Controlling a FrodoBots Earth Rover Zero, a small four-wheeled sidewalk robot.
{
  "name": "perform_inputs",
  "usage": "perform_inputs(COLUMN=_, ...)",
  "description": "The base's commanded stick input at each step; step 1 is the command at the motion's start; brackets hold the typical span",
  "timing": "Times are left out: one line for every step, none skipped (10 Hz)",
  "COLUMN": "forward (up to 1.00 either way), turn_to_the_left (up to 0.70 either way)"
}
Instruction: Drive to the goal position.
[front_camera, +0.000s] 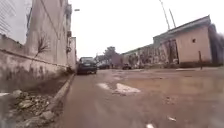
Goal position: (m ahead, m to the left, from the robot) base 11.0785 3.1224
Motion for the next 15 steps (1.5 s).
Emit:
perform_inputs(forward=0.70, turn_to_the_left=0.35)
perform_inputs(forward=0.70, turn_to_the_left=0.35)
perform_inputs(forward=0.70, turn_to_the_left=0.35)
perform_inputs(forward=0.70, turn_to_the_left=0.35)
perform_inputs(forward=0.70, turn_to_the_left=0.35)
perform_inputs(forward=0.70, turn_to_the_left=0.35)
perform_inputs(forward=0.70, turn_to_the_left=0.35)
perform_inputs(forward=0.70, turn_to_the_left=0.35)
perform_inputs(forward=0.70, turn_to_the_left=0.35)
perform_inputs(forward=0.70, turn_to_the_left=0.35)
perform_inputs(forward=0.70, turn_to_the_left=0.00)
perform_inputs(forward=0.70, turn_to_the_left=0.00)
perform_inputs(forward=0.70, turn_to_the_left=0.00)
perform_inputs(forward=0.70, turn_to_the_left=0.00)
perform_inputs(forward=0.70, turn_to_the_left=0.00)
